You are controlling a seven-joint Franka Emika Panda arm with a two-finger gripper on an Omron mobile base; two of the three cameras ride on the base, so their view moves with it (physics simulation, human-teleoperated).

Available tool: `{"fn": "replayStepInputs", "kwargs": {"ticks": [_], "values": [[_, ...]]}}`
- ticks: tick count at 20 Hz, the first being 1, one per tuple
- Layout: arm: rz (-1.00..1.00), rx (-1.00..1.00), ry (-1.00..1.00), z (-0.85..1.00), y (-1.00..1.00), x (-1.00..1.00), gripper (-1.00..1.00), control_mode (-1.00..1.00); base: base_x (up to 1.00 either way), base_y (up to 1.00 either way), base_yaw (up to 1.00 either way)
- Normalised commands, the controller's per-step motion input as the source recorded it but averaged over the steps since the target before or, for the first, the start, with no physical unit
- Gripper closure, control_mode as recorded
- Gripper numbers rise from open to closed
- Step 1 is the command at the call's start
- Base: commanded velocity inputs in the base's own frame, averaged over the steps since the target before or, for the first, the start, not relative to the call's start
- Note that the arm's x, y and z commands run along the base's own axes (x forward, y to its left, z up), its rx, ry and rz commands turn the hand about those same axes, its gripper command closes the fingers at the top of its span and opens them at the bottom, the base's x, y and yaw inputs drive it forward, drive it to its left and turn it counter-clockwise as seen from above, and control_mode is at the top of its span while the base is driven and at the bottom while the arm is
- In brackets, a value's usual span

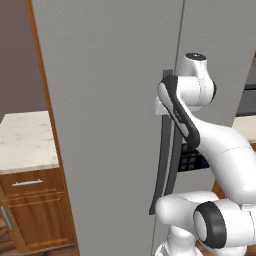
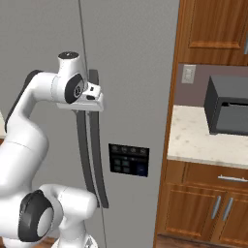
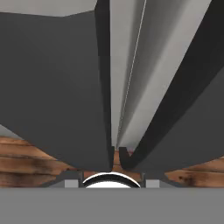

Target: Open the freezer door, pick up the ice cube tray from the freezer, and place it on the dining counter.

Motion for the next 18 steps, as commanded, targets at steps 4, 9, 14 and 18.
{"fn": "replayStepInputs", "kwargs": {"ticks": [4, 9, 14, 18], "values": [[0.00, 0.00, 0.00, -0.02, 0.00, -0.38, -1.00, -1.00, 0.00, 0.00, 0.00], [0.00, 0.00, 0.00, -0.16, 0.00, -1.00, -1.00, -1.00, 0.00, 0.00, 0.00], [0.00, 0.00, 0.00, -0.10, 0.00, -0.74, -1.00, -1.00, 0.00, 0.00, 0.00], [0.00, 0.00, 0.00, 0.00, 0.00, -0.02, -1.00, 1.00, 0.00, 0.10, 0.00]]}}
